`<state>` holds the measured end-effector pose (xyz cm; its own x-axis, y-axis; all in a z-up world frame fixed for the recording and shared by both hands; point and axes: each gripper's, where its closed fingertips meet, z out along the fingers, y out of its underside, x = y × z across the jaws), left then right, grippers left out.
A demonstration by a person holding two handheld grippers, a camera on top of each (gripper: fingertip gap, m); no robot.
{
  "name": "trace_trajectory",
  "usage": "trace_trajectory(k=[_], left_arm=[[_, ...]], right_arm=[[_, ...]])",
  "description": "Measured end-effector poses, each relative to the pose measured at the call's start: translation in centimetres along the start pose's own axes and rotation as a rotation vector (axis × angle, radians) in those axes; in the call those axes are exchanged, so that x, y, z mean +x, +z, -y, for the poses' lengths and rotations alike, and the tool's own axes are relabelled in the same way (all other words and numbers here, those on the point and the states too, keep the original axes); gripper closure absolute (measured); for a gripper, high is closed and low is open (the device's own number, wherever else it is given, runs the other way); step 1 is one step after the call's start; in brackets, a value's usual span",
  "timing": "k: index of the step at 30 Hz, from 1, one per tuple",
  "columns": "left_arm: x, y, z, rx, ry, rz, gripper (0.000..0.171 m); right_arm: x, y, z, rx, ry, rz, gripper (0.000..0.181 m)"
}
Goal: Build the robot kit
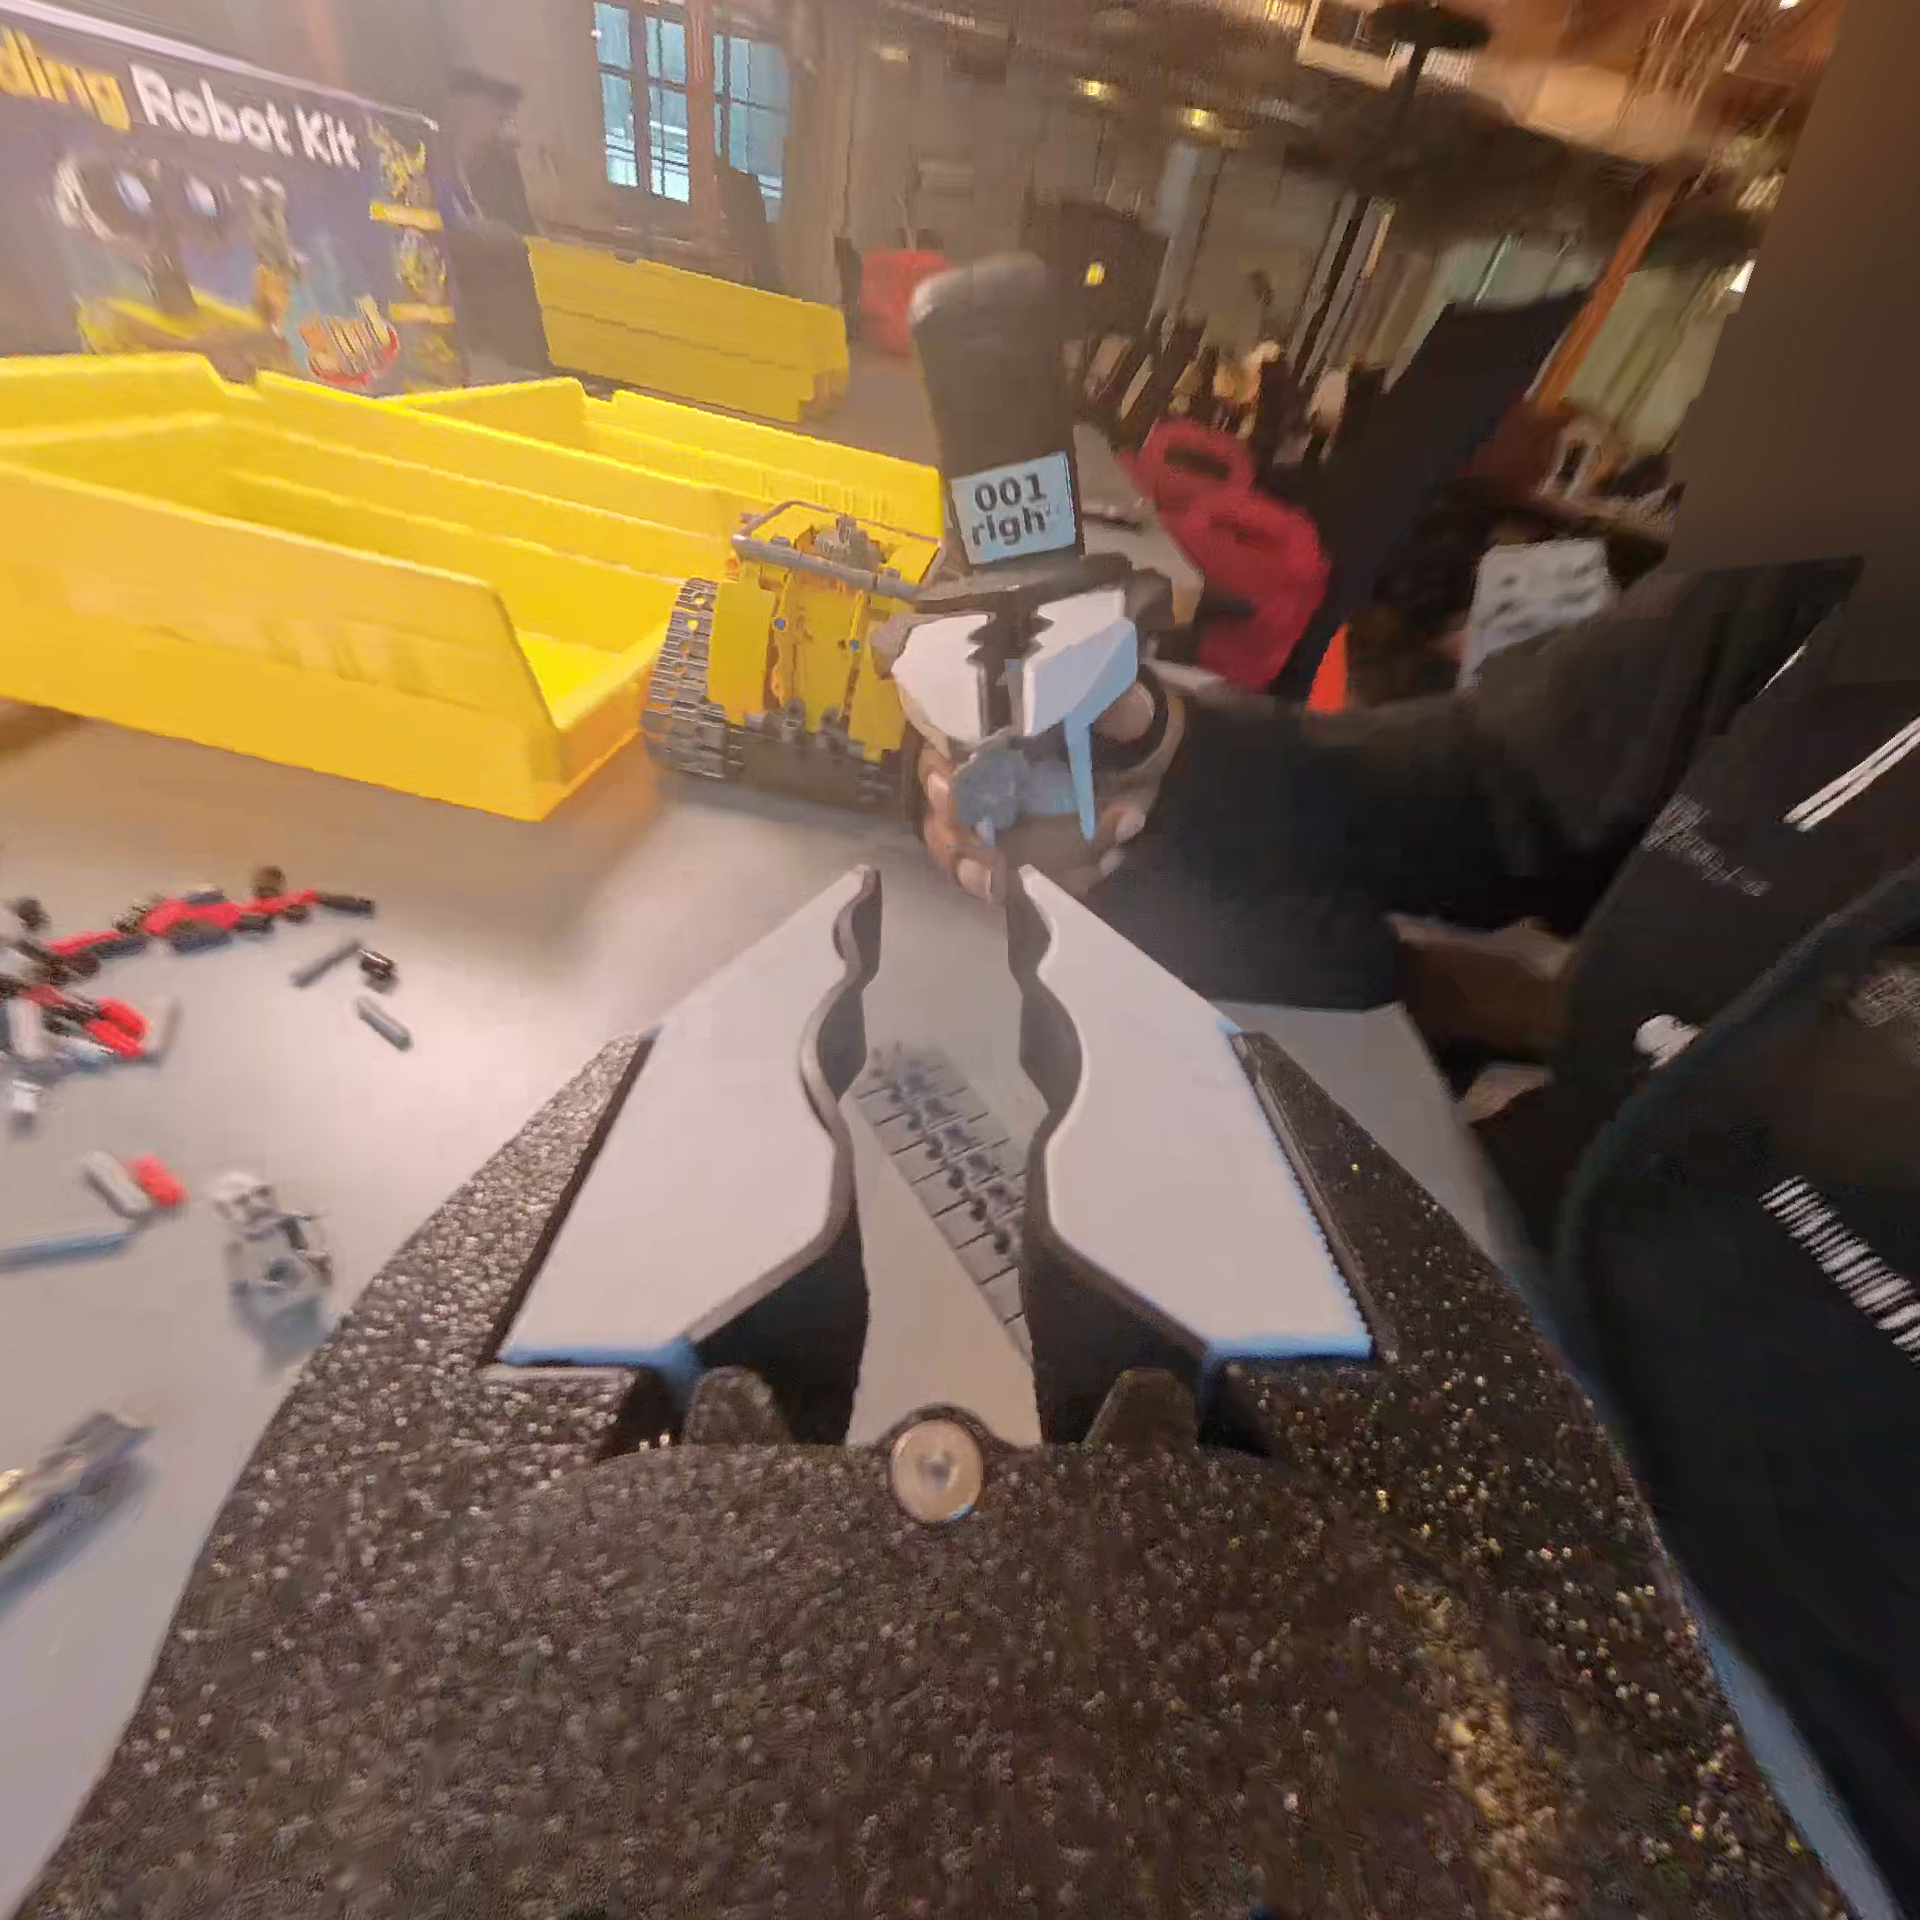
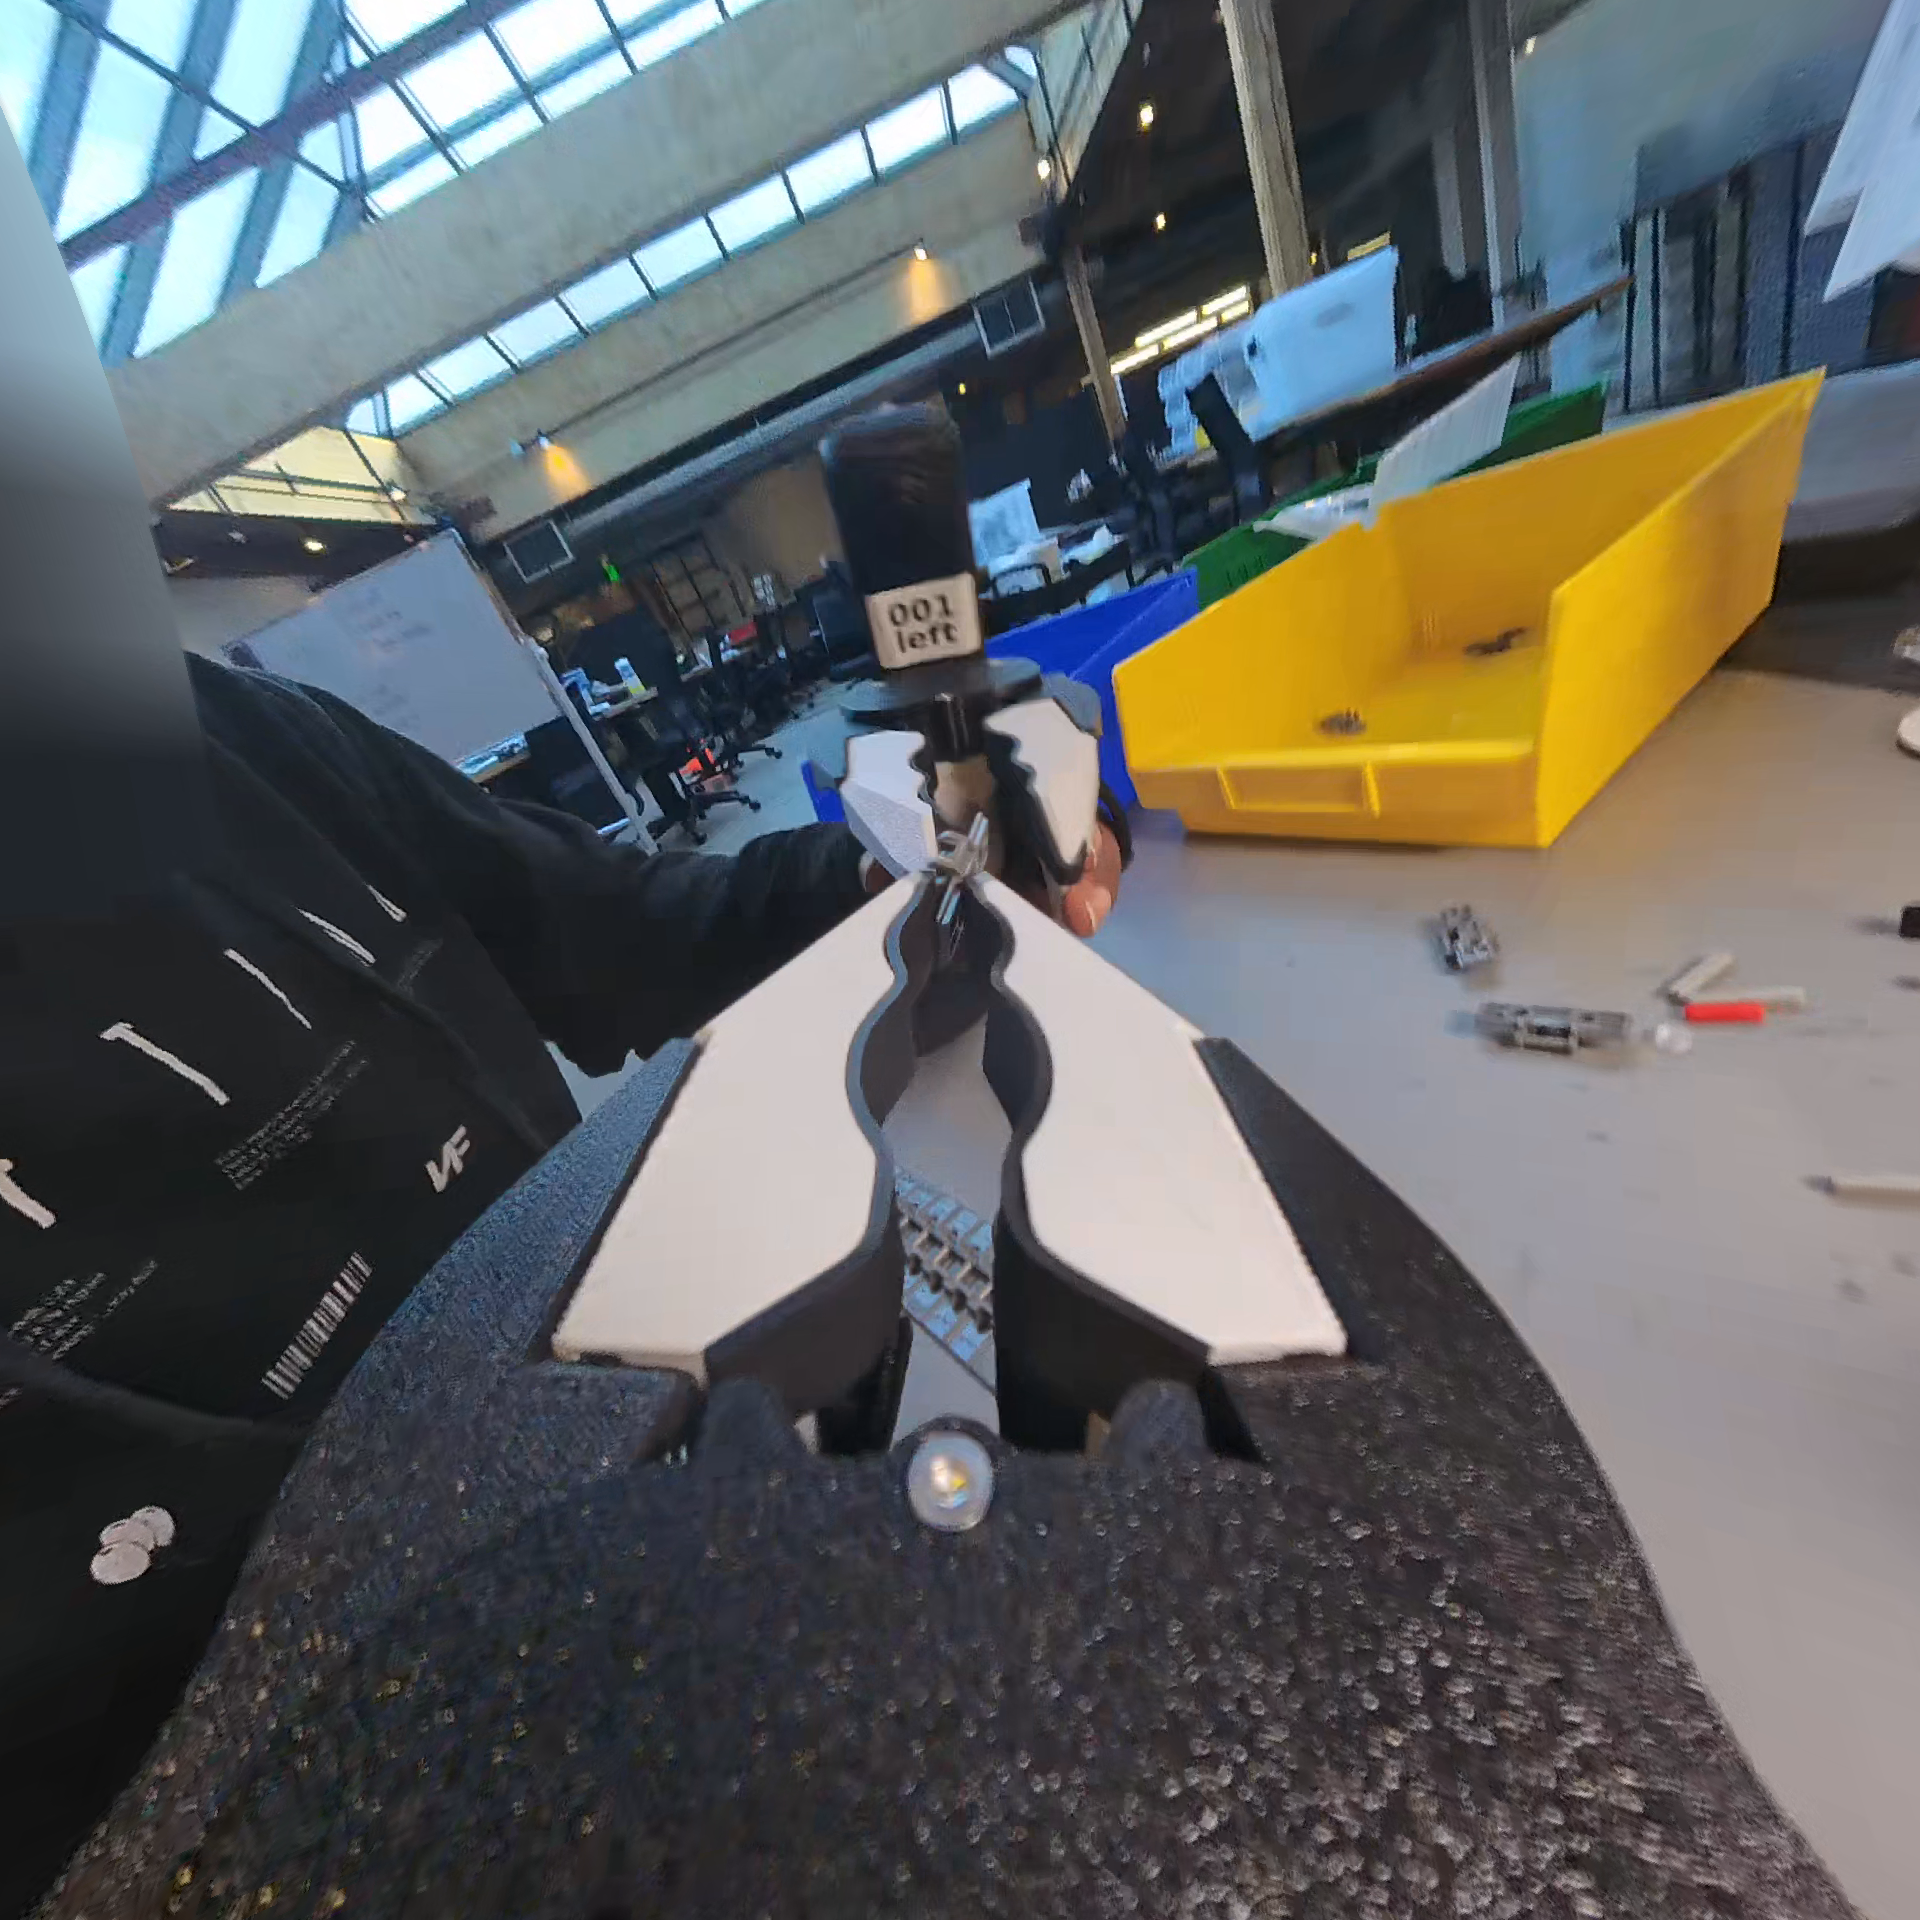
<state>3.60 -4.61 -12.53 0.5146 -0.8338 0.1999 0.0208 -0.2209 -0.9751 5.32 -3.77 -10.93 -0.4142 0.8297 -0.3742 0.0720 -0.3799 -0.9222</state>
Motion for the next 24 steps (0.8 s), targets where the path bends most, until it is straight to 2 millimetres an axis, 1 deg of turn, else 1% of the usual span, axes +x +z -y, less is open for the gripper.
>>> trace_trajectory(k=[2,4,5,8,10,13,16,20,24], left_arm=[[0.4,-0.3,0.9,0.076,-0.128,-0.078,0.147],[1.1,-0.5,1.9,0.146,-0.214,-0.161,0.152],[1.5,-0.4,2.1,0.157,-0.228,-0.185,0.156],[2.3,0.0,1.5,0.112,-0.187,-0.2,0.167],[2.3,-0.2,1.9,0.132,-0.192,-0.199,0.171],[2.3,-0.3,1.7,0.124,-0.224,-0.225,0.17],[2.3,-0.3,1.2,0.088,-0.215,-0.219,0.17],[1.9,-0.2,0.6,0.052,-0.223,-0.2,0.17],[1.8,0.1,-0.1,0.013,-0.224,-0.189,0.171]], right_arm=[[-0.6,0.1,0.6,0.038,-0.053,0.012,0.176],[-1.1,0.4,0.6,0.05,-0.082,0.026,0.176],[-1.3,0.6,0.5,0.051,-0.089,0.032,0.176],[-1.7,1.0,0.0,0.043,-0.096,0.049,0.176],[-1.8,1.0,-0.1,0.037,-0.087,0.058,0.176],[-1.7,1.3,-1.2,-0.02,-0.12,0.043,0.177],[-1.5,1.2,-1.7,-0.052,-0.125,0.032,0.177],[-1.3,1.1,-2.1,-0.087,-0.131,0.021,0.165],[-1.1,1.2,-2.4,-0.106,-0.135,0.008,0.165]])
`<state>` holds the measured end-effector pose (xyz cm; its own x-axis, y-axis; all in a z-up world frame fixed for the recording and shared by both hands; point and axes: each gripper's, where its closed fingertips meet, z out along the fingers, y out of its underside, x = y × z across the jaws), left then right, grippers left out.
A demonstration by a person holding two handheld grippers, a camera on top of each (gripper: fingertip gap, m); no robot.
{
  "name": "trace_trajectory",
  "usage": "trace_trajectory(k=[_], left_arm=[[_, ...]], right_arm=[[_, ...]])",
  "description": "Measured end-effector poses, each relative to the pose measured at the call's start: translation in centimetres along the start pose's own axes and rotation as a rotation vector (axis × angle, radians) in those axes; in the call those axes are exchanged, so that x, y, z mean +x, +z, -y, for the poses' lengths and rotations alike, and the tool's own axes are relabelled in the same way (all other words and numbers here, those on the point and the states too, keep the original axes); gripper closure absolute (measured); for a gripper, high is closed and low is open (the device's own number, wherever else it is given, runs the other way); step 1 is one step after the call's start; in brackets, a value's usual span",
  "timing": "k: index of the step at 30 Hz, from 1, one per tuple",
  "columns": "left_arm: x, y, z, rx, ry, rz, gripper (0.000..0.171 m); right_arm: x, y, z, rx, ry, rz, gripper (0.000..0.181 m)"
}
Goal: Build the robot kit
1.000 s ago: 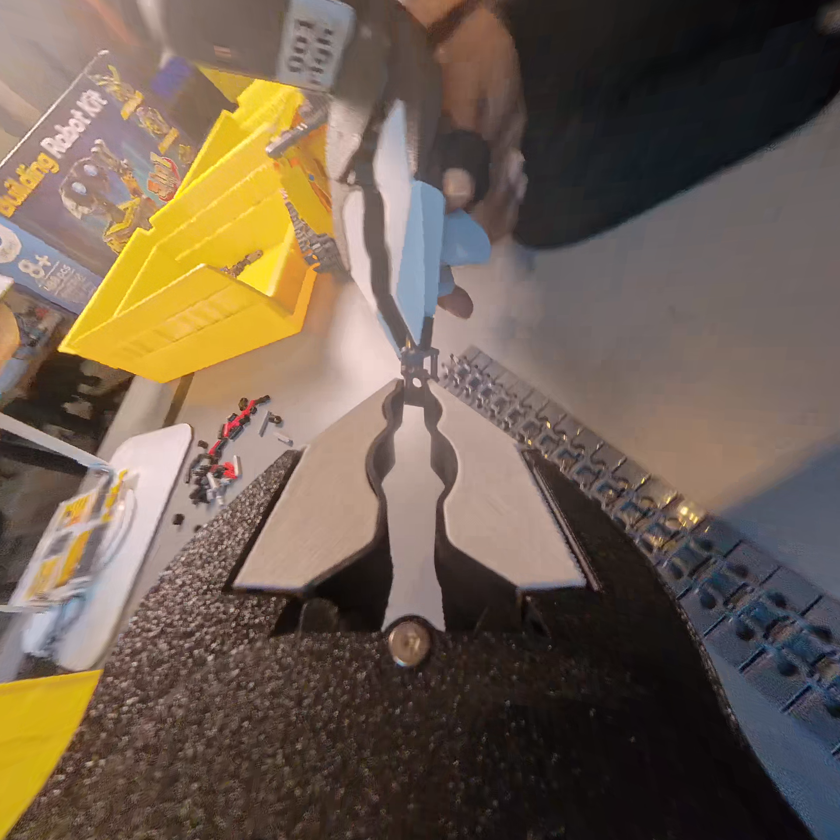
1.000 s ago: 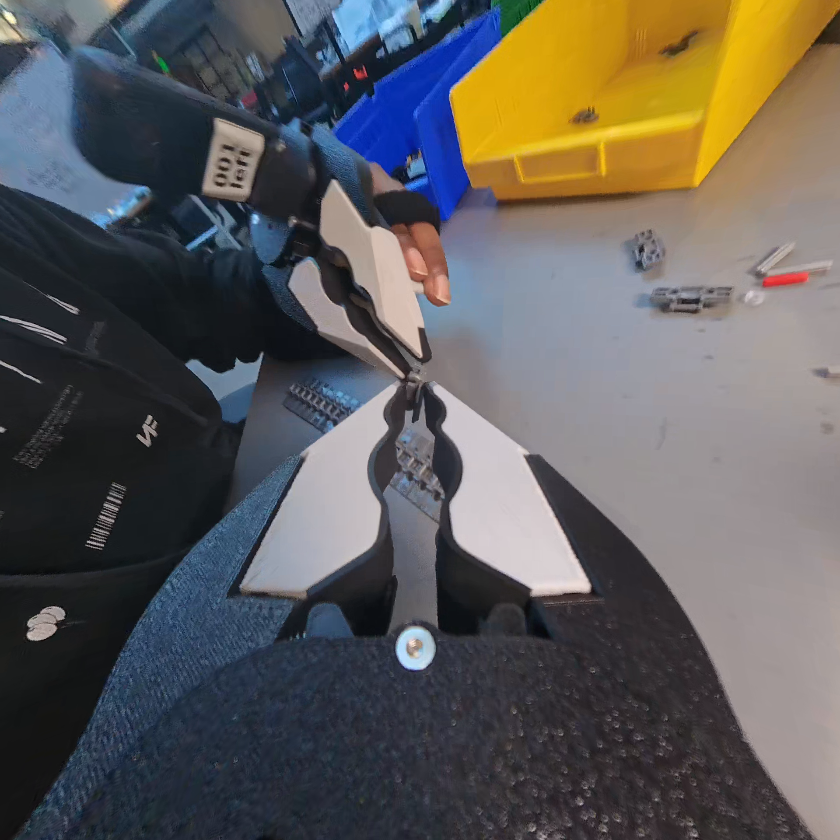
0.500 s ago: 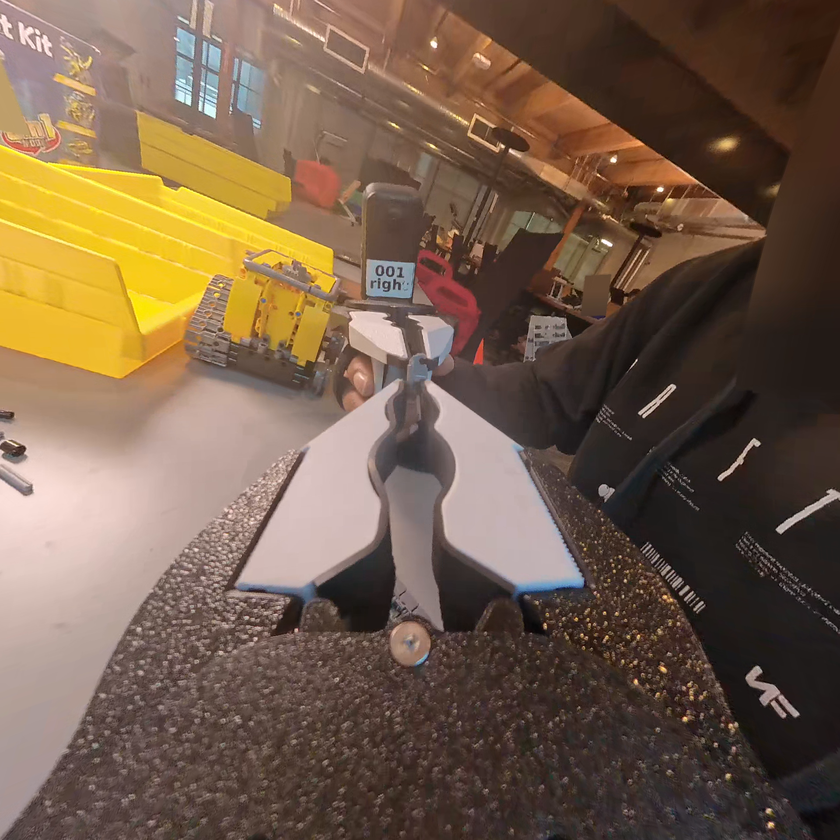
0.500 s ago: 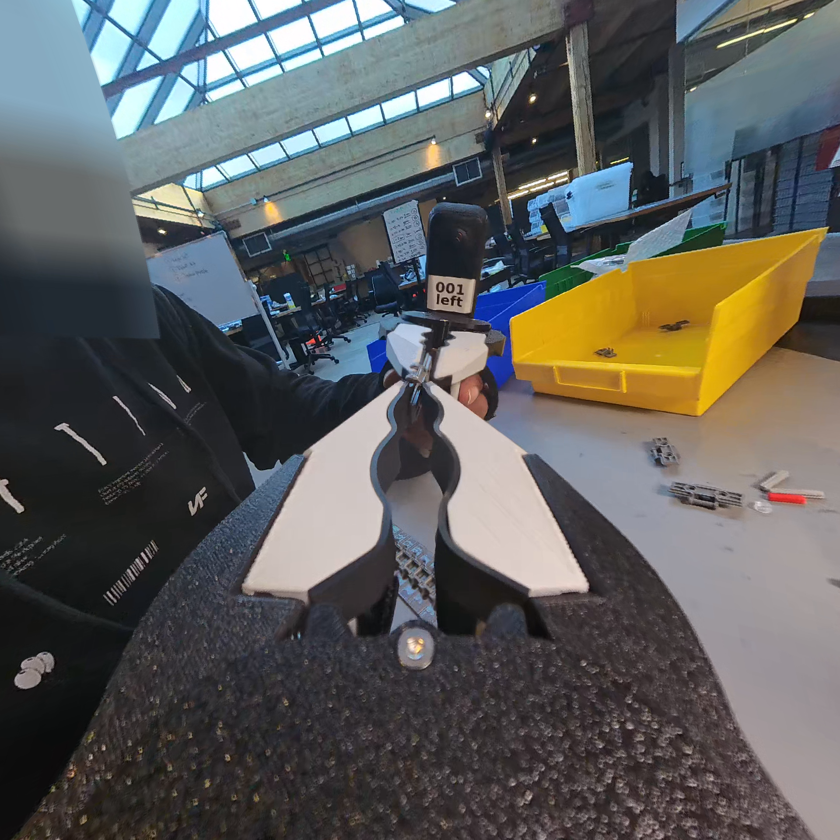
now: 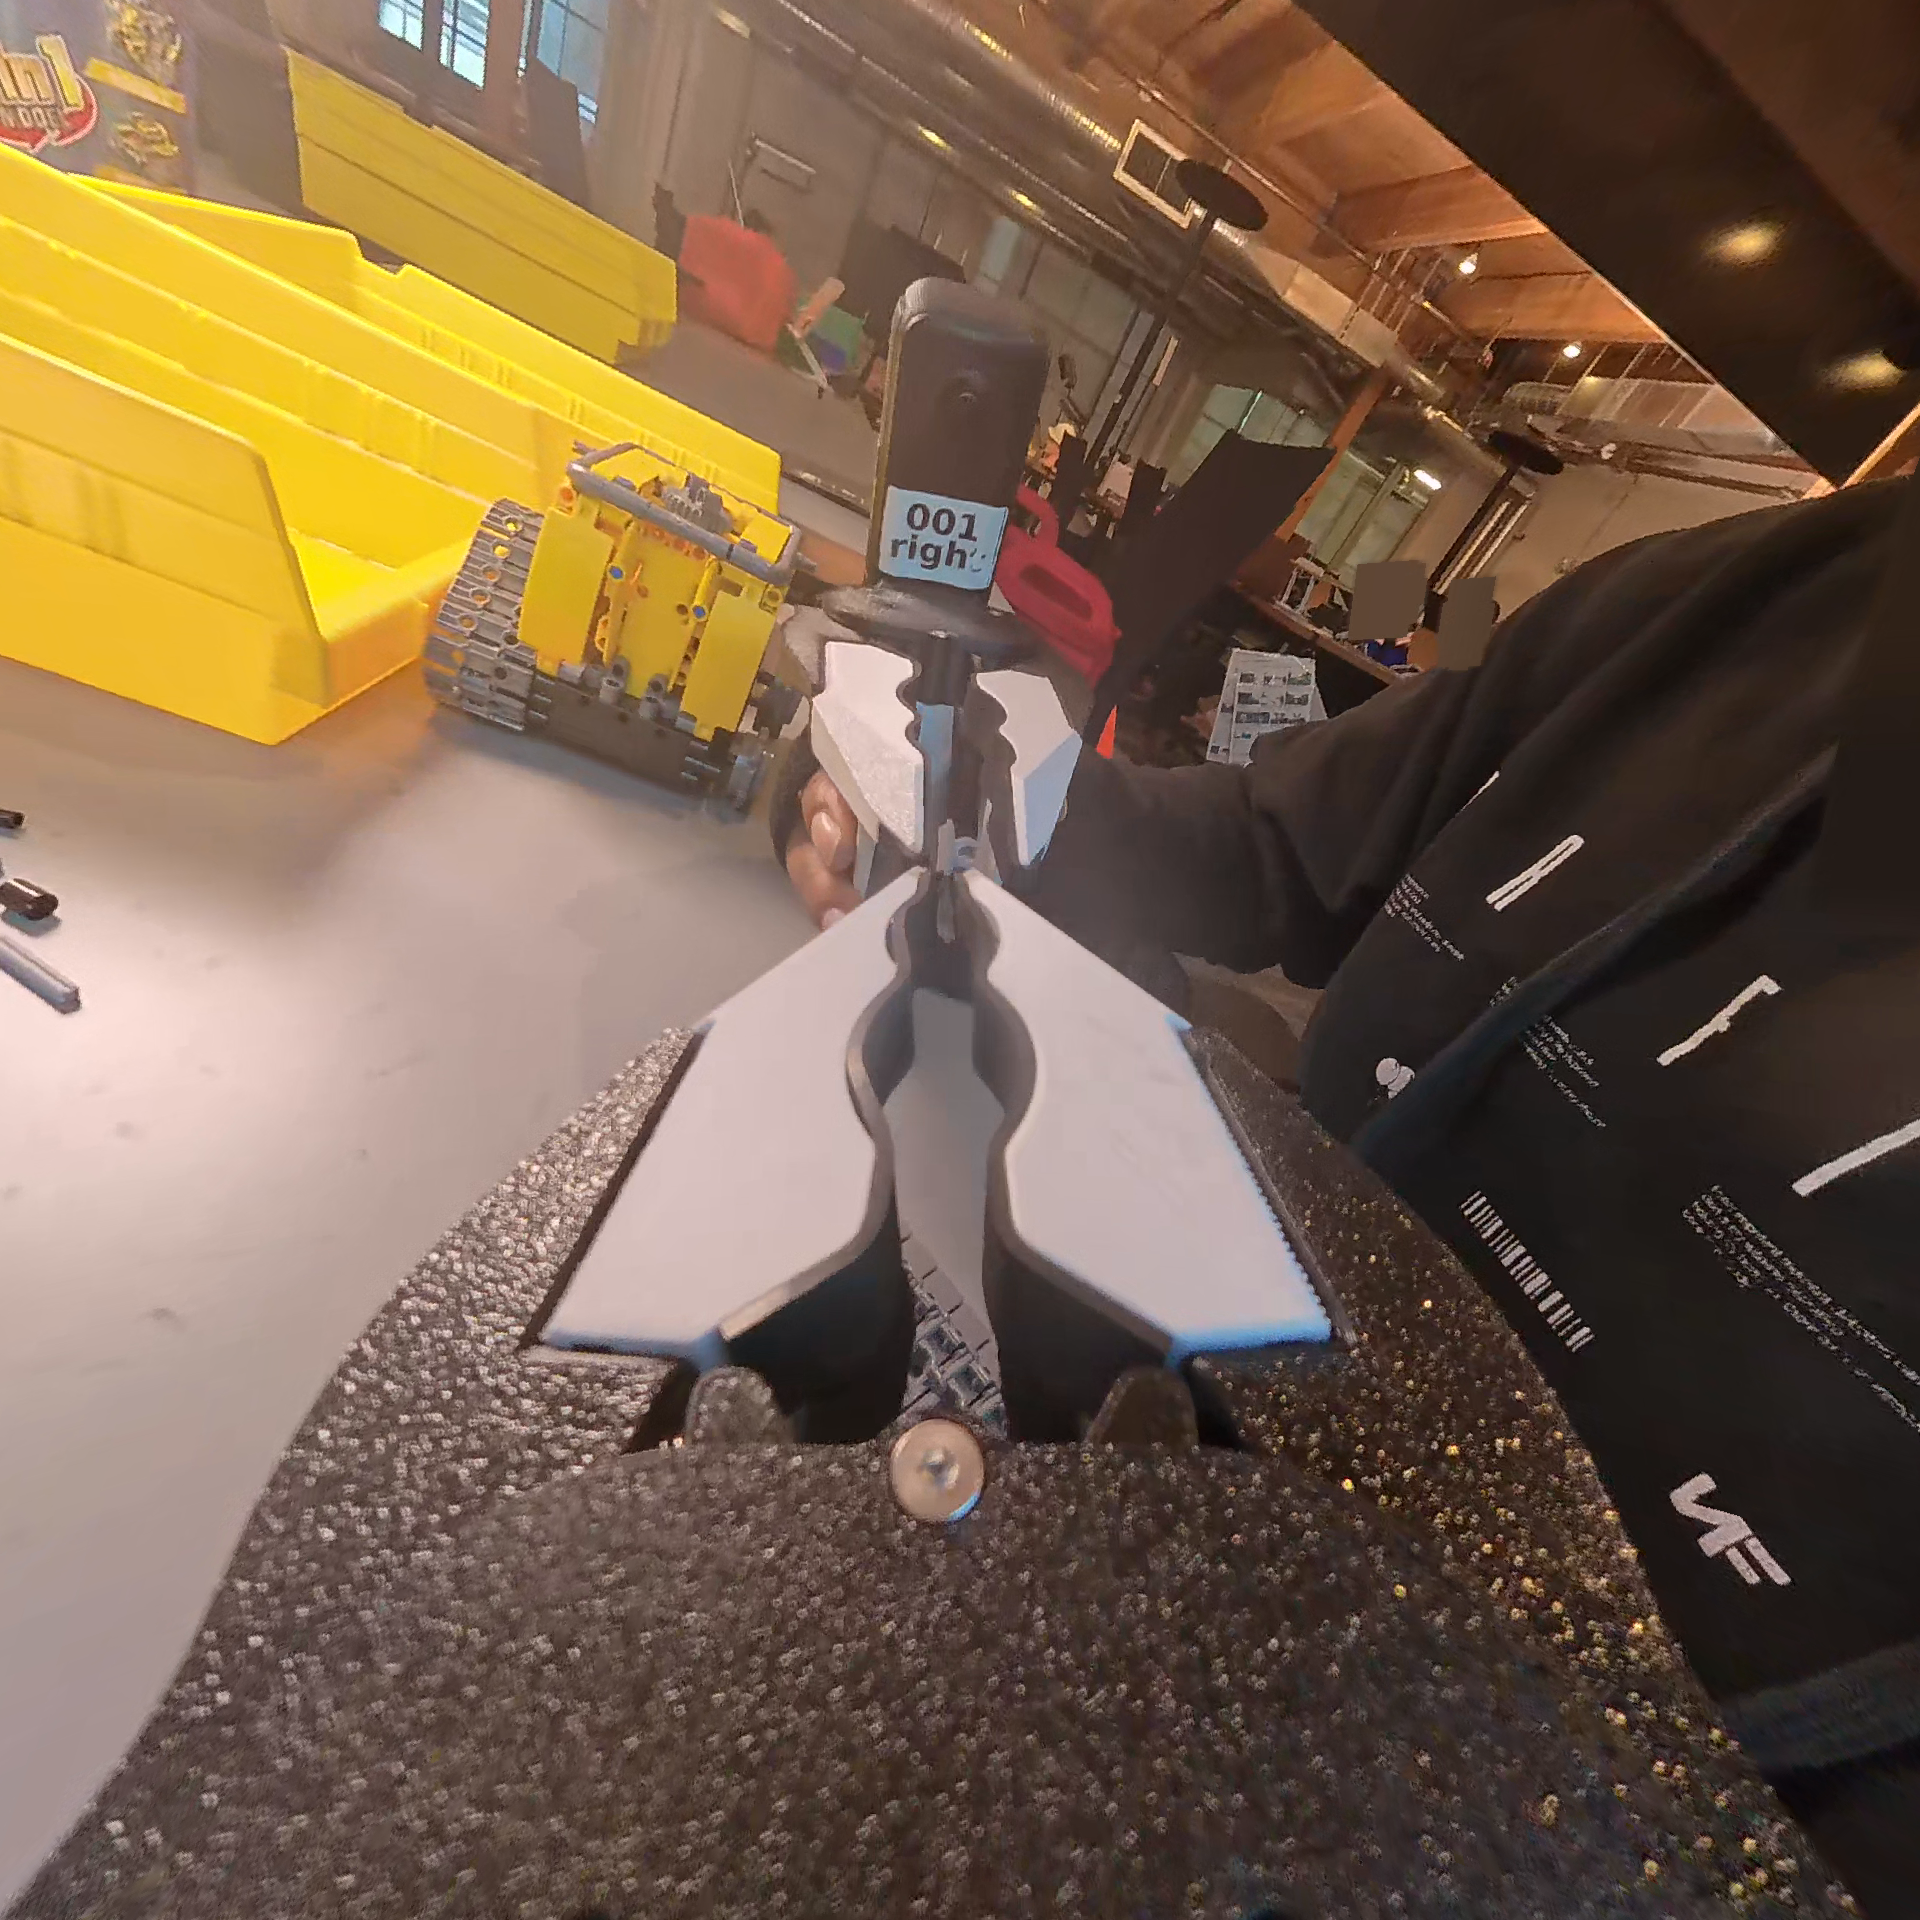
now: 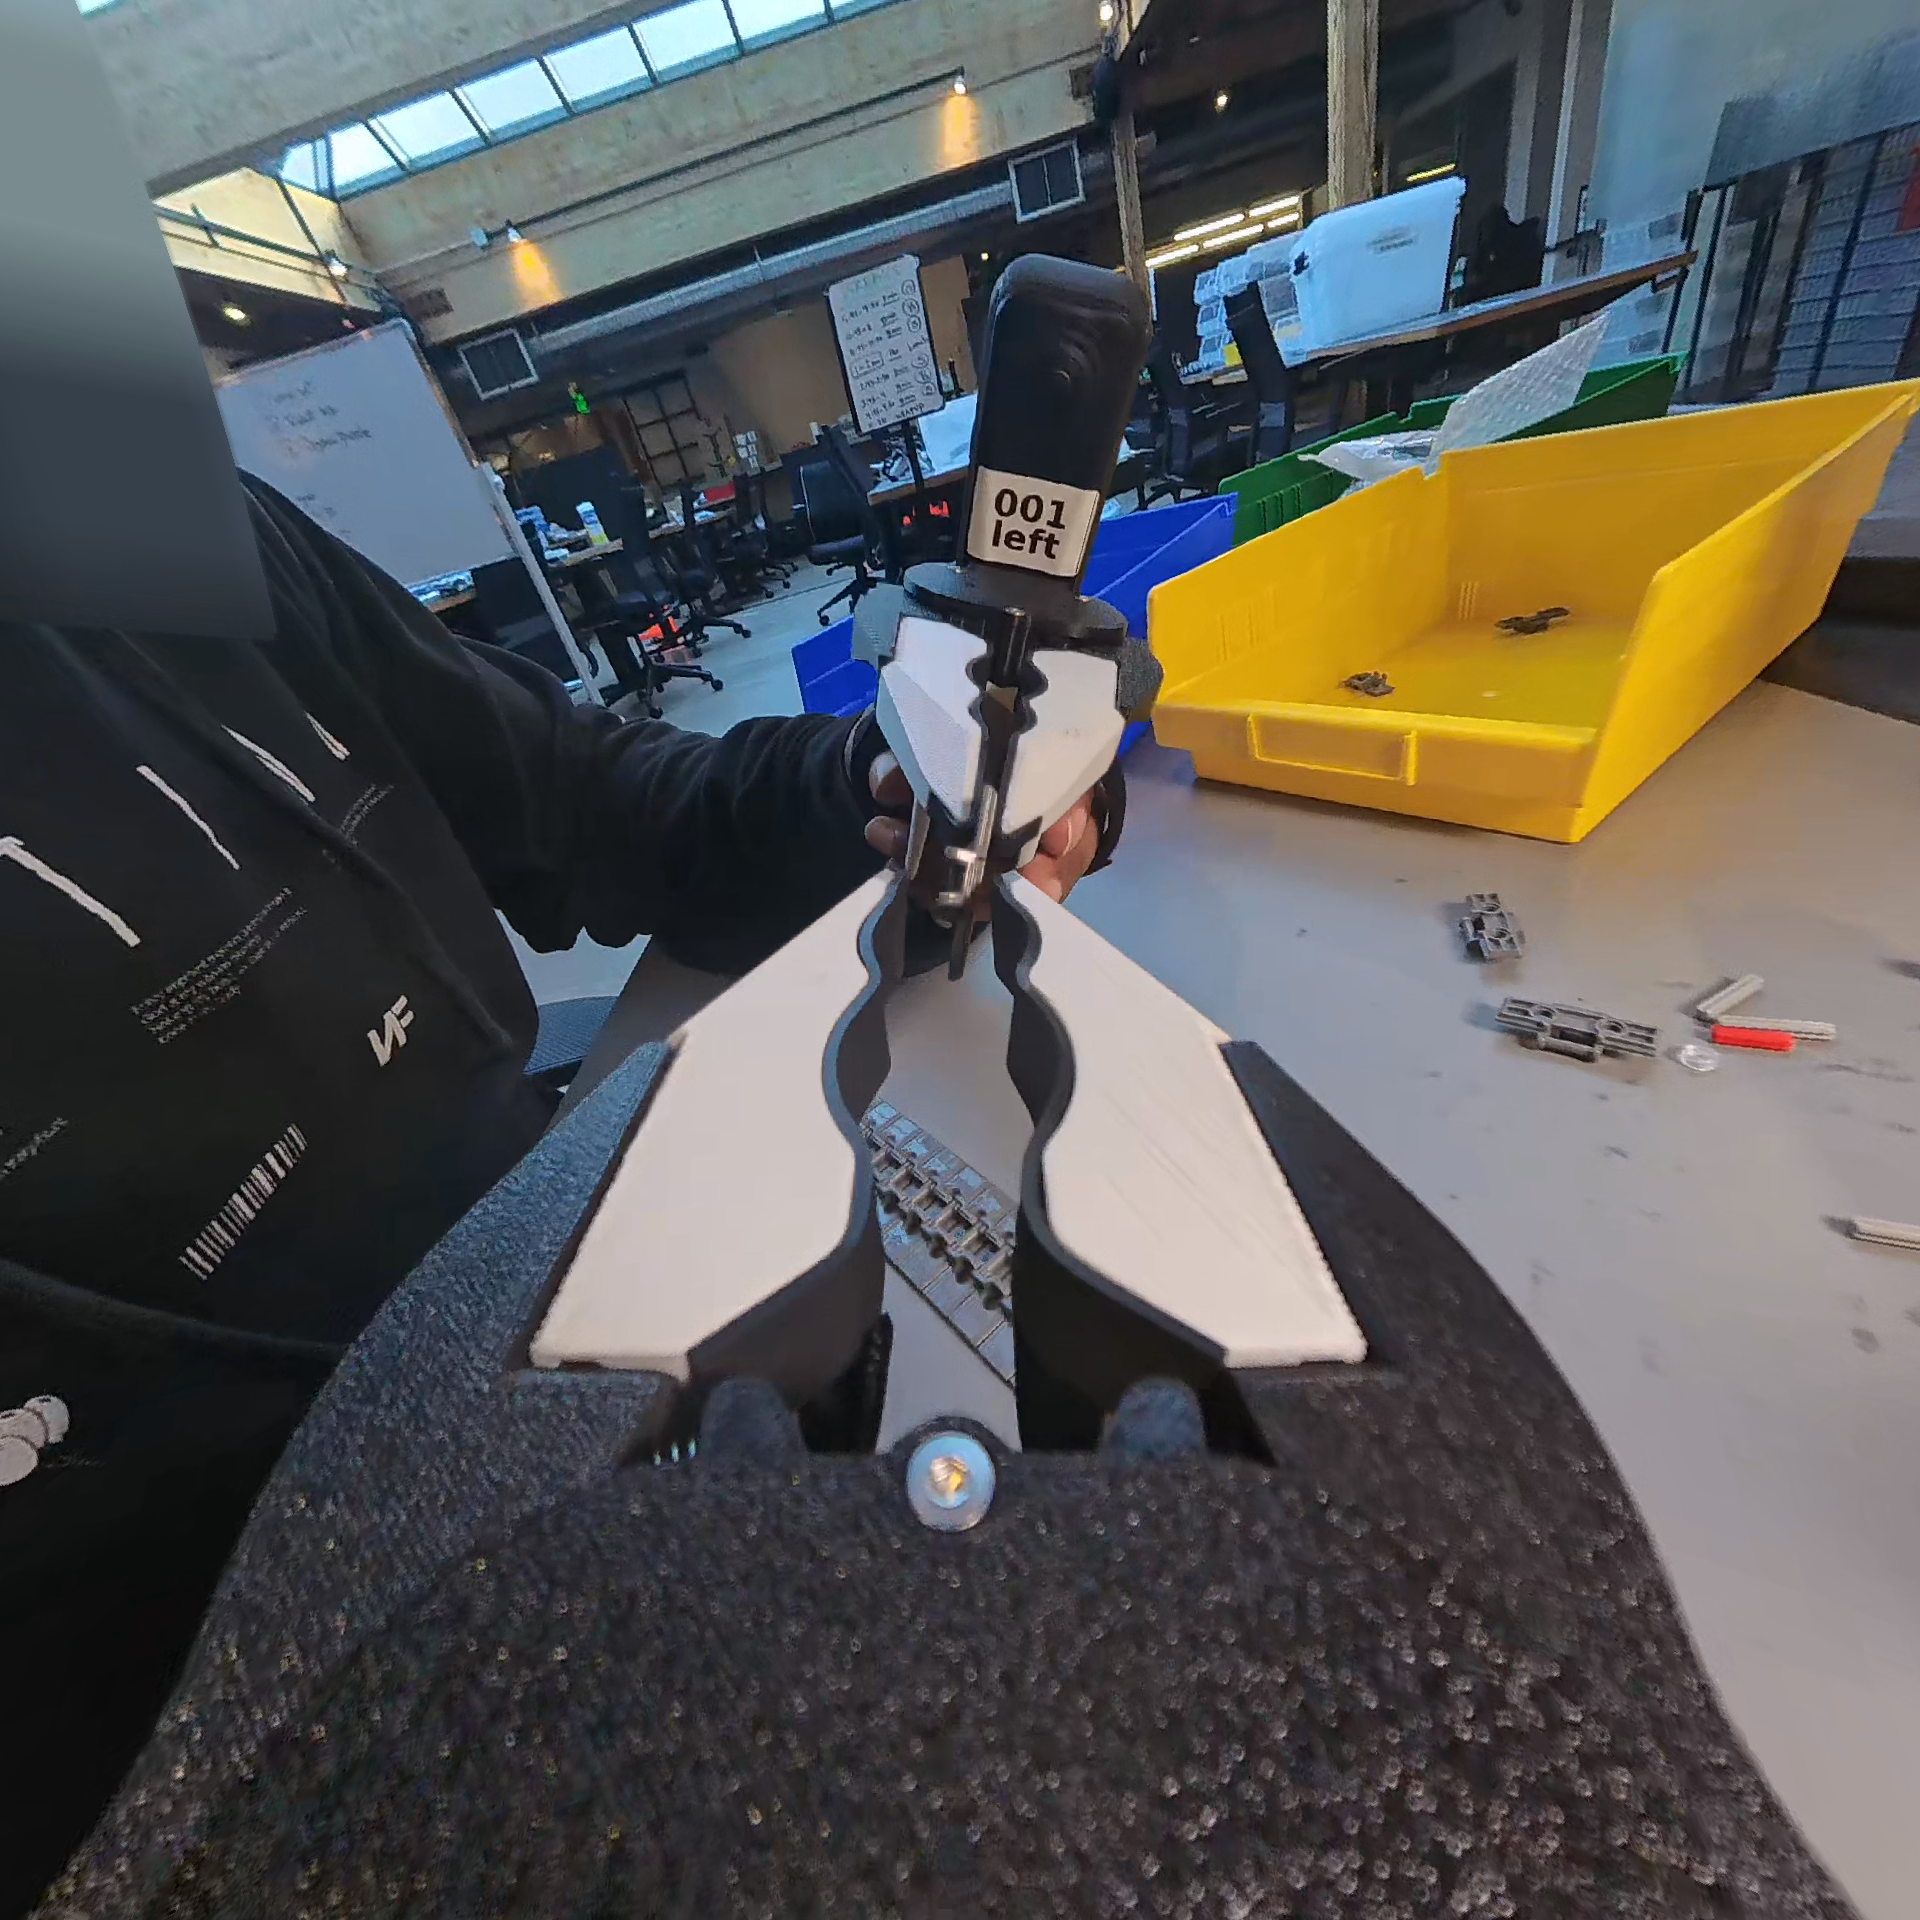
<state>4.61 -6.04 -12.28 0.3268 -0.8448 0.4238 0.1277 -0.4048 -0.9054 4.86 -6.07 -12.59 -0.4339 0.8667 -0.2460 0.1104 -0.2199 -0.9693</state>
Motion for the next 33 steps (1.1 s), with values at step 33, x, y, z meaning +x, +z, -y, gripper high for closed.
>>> trace_trajectory(k=[33], left_arm=[[-5.2,3.3,-11.2,-0.624,0.275,0.502,0.147]], right_arm=[[5.9,-5.6,-9.4,-0.56,0.536,-0.426,0.174]])
